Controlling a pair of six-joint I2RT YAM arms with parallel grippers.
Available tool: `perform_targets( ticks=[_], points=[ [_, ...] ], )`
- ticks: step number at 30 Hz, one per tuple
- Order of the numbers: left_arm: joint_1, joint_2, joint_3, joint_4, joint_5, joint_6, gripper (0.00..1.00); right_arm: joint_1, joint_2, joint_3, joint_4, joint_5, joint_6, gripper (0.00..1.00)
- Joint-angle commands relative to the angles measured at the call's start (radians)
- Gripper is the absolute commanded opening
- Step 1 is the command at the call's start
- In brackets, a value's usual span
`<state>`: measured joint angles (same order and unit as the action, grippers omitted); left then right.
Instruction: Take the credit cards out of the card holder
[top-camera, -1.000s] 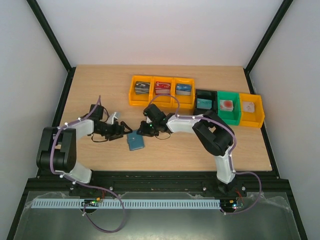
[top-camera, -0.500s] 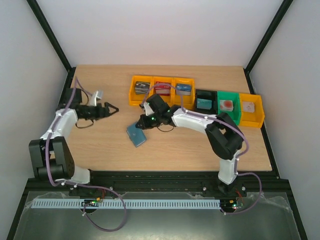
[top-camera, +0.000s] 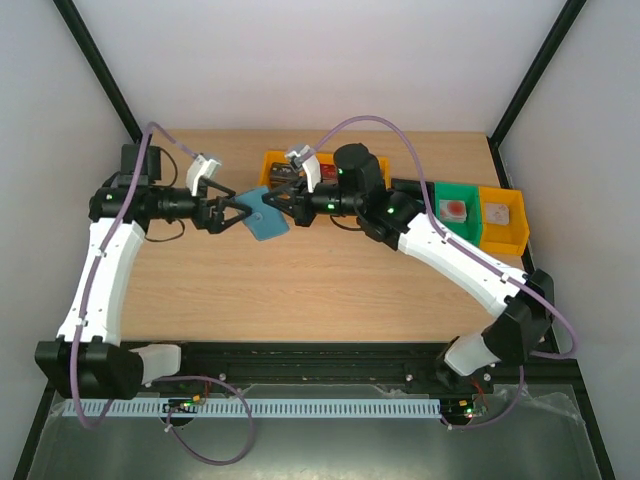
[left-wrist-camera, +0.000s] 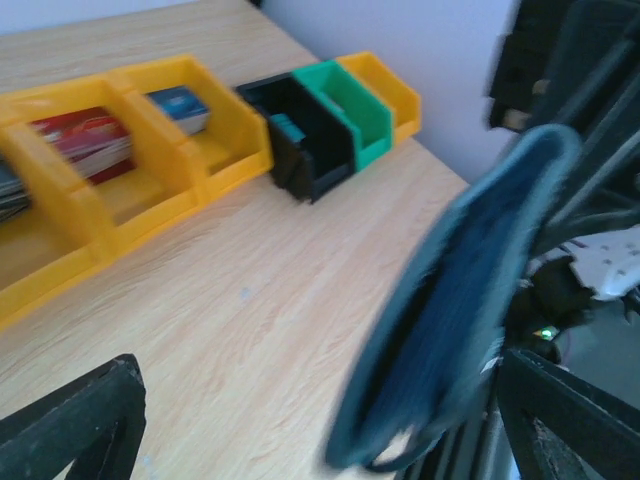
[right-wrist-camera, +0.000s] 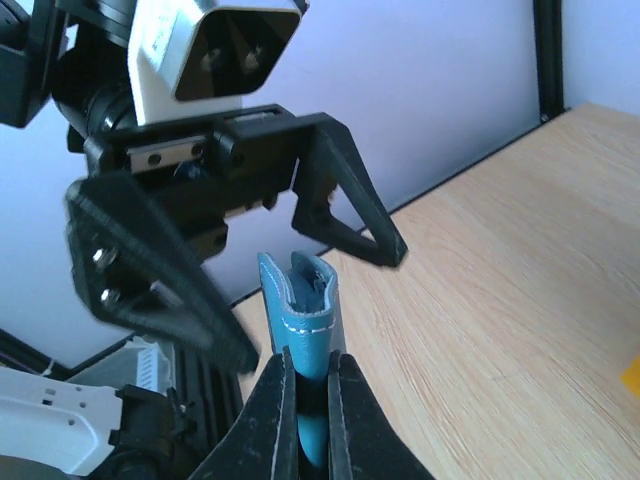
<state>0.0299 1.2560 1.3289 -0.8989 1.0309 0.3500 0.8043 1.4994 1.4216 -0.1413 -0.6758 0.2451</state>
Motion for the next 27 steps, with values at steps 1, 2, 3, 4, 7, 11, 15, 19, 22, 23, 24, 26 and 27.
perform_targets(
  ticks=[1,2,3,4,7,11,15,19,22,23,24,26,27],
  points=[
    [-0.104,-0.038,0.027,0.042,0.044,-0.097,0.9,-0.003,-0.034,-0.027,0.121,-0.083,-0.025,0.02],
    [-0.132,-0.037,0.028,0.042,0.044,-0.107,0.84,-0.004,-0.042,-0.033,0.124,-0.084,-0.028,0.02],
    [-0.165,-0.038,0.031,0.044,0.039,-0.114,0.71,-0.003,-0.056,-0.042,0.129,-0.088,-0.032,0.02],
    [-0.182,-0.04,0.031,0.043,0.034,-0.115,0.54,-0.003,-0.065,-0.047,0.131,-0.09,-0.037,0.02],
    [-0.192,-0.053,0.044,0.03,0.029,-0.107,0.05,-0.003,-0.102,-0.075,0.142,-0.105,-0.056,0.02],
    [-0.192,-0.065,0.078,-0.024,0.019,-0.05,0.02,-0.004,-0.142,-0.122,0.173,-0.091,-0.068,0.02],
    [-0.192,-0.073,0.105,-0.09,0.049,0.022,0.02,-0.007,-0.149,-0.141,0.149,-0.077,-0.106,0.56],
    [-0.192,-0.08,0.124,-0.138,0.051,0.073,0.02,-0.012,-0.138,-0.145,0.15,-0.137,-0.122,0.73],
    [-0.193,-0.087,0.131,-0.149,0.048,0.087,0.02,-0.013,-0.101,-0.125,0.133,-0.22,-0.135,0.73],
    [-0.194,-0.088,0.135,-0.155,0.048,0.097,0.02,-0.014,-0.091,-0.114,0.115,-0.248,-0.151,0.72],
    [-0.194,-0.089,0.14,-0.165,0.051,0.107,0.02,-0.013,-0.083,-0.104,0.092,-0.275,-0.175,0.71],
    [-0.194,-0.085,0.15,-0.178,0.061,0.121,0.02,-0.013,-0.075,-0.106,0.053,-0.312,-0.218,0.7],
    [-0.194,-0.082,0.153,-0.183,0.069,0.126,0.02,-0.013,-0.076,-0.111,0.04,-0.324,-0.237,0.7]
  ],
)
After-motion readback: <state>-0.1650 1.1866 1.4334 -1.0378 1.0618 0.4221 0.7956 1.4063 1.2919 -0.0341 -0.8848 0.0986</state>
